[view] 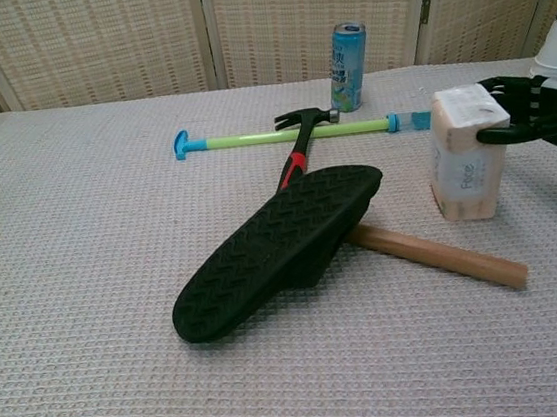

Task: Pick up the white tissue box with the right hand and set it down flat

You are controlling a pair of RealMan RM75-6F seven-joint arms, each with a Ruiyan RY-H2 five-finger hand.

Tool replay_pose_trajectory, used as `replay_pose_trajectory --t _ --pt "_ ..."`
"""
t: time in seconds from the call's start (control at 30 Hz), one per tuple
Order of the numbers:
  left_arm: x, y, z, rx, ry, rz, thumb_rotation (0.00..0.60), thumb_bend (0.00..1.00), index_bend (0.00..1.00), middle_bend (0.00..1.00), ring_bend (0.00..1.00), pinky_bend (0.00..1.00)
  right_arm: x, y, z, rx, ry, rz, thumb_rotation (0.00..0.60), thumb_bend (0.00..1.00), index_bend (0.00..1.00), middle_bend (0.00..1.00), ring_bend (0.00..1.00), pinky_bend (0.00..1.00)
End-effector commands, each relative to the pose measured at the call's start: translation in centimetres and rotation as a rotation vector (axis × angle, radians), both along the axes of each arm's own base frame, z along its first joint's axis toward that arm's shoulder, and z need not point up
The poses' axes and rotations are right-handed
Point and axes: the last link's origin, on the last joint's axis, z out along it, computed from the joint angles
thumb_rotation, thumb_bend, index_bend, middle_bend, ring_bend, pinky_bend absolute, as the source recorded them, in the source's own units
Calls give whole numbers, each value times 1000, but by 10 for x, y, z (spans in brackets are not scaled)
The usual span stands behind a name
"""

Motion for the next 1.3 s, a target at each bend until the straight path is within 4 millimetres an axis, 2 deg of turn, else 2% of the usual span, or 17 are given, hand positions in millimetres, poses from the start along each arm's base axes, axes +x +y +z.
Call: replay_pose_trajectory --t 0.03,0.1,0.23,0.53,0.63,0.67,0.8,0.97,1.03,1.1,1.3 --pt "0 0 1 7 6 0 600 398 72 0 0 168 1 1 0 12 1 12 600 190 146 309 55 0" --pt "0 0 0 7 8 -2 600 398 72 0 0 168 1 2 0 18 -5 17 600 190 86 250 7 0" --pt "1 -1 0 7 12 -5 600 398 72 0 0 168 2 3 1 22 -3 28 600 181 41 197 0 0" --pt "1 -1 1 13 11 -4 600 399 72 0 0 169 1 4 6 8 10 42 600 147 2 119 0 0" --pt "1 -1 0 9 15 -4 600 399 72 0 0 169 2 6 16 -12 13 70 600 115 0 44 0 0" --pt "2 -1 -1 9 14 -6 600 399 73 0 0 169 3 7 28 -43 26 107 600 104 0 21 0 0" --pt "3 -2 0 10 14 -10 600 398 72 0 0 168 10 19 52 -65 101 180 600 96 0 0 0 0" --pt "5 -4 1 15 22 -14 600 398 72 0 0 169 28 35 84 -160 358 229 600 96 0 0 0 0" --pt "6 -5 1 16 21 -21 600 399 72 0 0 168 45 37 96 -261 446 201 600 96 0 0 0 0" --pt "7 -5 1 16 23 -23 600 399 72 0 0 169 60 44 100 -311 581 195 600 96 0 0 0 0" --pt "7 -5 2 21 21 -22 600 399 72 0 0 168 96 60 112 -251 838 215 600 95 0 0 0 0"
